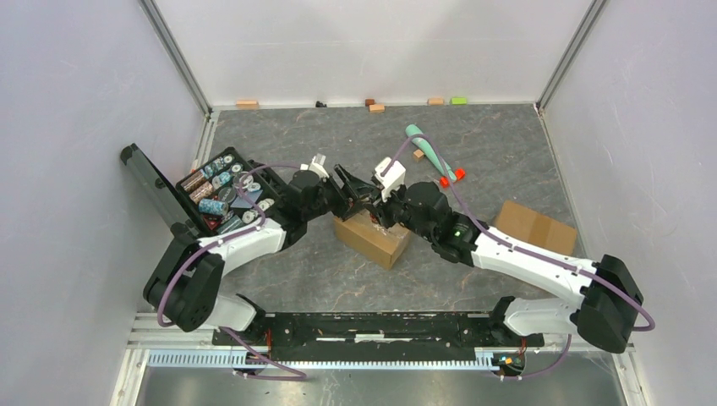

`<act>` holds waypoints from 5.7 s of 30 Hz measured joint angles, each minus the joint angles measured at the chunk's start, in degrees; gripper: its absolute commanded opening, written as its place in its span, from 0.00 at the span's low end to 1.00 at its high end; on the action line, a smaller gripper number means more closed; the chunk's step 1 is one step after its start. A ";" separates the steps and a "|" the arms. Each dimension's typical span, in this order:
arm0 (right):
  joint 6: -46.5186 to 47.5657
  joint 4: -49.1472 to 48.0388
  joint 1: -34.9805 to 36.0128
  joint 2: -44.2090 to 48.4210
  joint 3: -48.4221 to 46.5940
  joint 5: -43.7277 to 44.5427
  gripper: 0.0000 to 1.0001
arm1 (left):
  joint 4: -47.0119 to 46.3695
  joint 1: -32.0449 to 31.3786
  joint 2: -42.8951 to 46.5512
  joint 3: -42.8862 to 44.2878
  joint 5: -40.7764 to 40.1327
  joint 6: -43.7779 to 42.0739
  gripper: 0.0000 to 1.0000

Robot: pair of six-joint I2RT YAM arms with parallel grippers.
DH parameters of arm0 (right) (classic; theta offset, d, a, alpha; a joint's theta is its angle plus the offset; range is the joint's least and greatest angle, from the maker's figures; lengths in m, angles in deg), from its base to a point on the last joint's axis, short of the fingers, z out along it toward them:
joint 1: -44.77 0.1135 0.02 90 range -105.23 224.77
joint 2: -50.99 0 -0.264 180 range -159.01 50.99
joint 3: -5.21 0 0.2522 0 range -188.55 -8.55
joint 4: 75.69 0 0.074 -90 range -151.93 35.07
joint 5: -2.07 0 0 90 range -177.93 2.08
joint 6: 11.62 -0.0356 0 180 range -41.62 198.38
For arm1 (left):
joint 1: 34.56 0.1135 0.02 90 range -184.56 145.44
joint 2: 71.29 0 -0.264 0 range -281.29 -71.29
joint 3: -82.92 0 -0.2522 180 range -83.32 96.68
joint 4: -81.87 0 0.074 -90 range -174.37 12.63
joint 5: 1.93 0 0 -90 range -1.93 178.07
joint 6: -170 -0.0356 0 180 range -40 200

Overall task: Unpack the express box
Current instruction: Cut the express box at the center of the board.

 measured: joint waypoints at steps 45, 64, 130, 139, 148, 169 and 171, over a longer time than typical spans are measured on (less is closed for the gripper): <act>-4.24 7.96 0.11 14.84 8.09 1.84 0.00 | -10.12 -1.01 -2.21 -4.44 -6.21 5.64 0.83; -3.37 4.90 0.66 16.68 12.92 2.29 0.00 | -8.94 -0.92 -2.45 -3.67 -7.19 5.77 0.83; -0.70 6.19 0.48 4.61 1.86 2.99 0.00 | 4.55 2.60 -2.08 3.91 -14.78 -3.34 0.86; -0.98 6.10 0.48 6.21 3.17 3.82 0.00 | 3.52 2.60 -2.97 4.00 -14.67 -3.26 0.86; -1.86 5.31 0.46 8.90 5.84 4.28 0.00 | 0.72 2.60 -3.78 3.28 -14.32 -2.56 0.86; -4.26 -0.94 0.55 11.50 11.45 4.83 0.00 | 20.46 4.28 -0.39 9.92 -14.58 -15.10 0.89; -4.28 -1.60 0.55 10.60 11.15 4.66 0.00 | 21.18 3.08 1.33 10.86 -14.60 -15.37 0.89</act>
